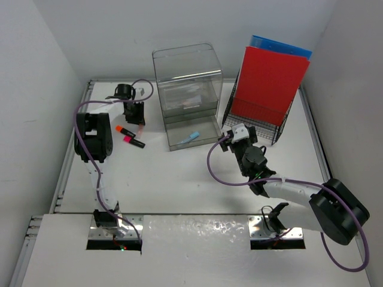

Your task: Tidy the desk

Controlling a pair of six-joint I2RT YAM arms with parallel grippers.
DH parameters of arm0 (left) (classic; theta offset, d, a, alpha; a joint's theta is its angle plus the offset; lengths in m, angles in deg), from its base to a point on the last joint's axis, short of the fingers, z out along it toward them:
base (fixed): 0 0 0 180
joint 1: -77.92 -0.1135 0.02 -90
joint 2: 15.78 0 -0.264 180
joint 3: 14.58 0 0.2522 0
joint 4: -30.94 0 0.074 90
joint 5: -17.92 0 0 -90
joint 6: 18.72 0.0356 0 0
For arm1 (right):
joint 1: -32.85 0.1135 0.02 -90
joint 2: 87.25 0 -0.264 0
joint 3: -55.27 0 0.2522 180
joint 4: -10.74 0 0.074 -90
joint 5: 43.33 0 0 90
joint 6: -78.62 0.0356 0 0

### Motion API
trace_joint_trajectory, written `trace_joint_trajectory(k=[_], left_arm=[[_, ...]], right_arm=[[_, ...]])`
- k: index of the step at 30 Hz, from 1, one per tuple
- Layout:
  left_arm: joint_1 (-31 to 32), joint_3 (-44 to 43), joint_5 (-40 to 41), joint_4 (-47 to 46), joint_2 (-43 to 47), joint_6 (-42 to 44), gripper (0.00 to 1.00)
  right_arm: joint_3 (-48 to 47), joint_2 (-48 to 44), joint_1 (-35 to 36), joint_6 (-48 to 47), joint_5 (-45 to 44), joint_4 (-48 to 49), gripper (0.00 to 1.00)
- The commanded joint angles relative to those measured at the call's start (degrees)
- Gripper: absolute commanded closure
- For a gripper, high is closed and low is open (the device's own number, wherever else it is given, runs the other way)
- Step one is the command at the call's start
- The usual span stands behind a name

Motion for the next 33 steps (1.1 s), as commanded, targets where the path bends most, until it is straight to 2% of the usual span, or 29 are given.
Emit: trace_joint_trajectory(k=[1, 4, 10, 14, 18, 22, 25, 27, 29, 31, 32, 33], left_arm=[[0.83, -1.40, -3.58, 2.44, -3.51, 0.57, 0.87], [0.83, -3.86, -5.60, 3.06, -4.74, -0.75, 1.00], [-0.14, -8.34, -16.57, 3.67, -4.66, -4.71, 1.00], [-4.70, -9.76, -20.03, 5.52, -0.90, -6.73, 1.00], [-7.61, -4.85, -13.71, 3.25, 11.90, -5.50, 1.00], [-8.31, 0.61, -9.57, 3.14, 24.67, 0.80, 1.00], [-8.49, 5.61, -11.58, 4.72, 35.48, 5.30, 1.00], [-8.49, 2.48, -17.78, 10.68, 37.52, 8.81, 1.00], [-6.49, 0.10, -20.98, 15.97, 38.31, 10.23, 1.00], [-2.19, -2.36, -18.20, 20.52, 38.32, 11.54, 1.00], [4.28, -4.55, -16.44, 21.60, 38.06, 11.99, 1.00], [7.56, -5.53, -15.12, 22.56, 37.18, 12.25, 1.00]], right_arm=[[-1.57, 0.05, 0.28, -0.61, -0.96, 3.35, 0.16], [-1.66, 0.14, 0.19, -0.52, -0.87, 3.35, 0.16], [-1.22, -1.18, 0.28, -0.61, -1.05, 3.09, 0.16], [-0.96, -2.15, 0.19, -0.96, -1.05, 2.82, 0.16], [-0.78, -2.50, 0.02, -1.14, -1.83, 2.73, 0.14], [-0.69, -3.11, -0.42, -0.26, -1.58, 2.83, 0.14], [-0.87, -3.99, -0.68, 0.09, -1.13, 1.51, 0.14], [-0.35, -4.08, -0.86, 0.18, -1.57, 1.85, 0.14], [0.27, -4.17, -0.95, -0.17, -2.97, 3.61, 0.14], [0.71, -4.61, -1.12, -0.35, -3.59, 5.02, 0.13], [0.62, -5.39, -1.13, -0.52, -3.94, 4.59, 0.13], [-0.07, -5.83, -1.21, -0.52, -4.82, 2.41, 0.13]])
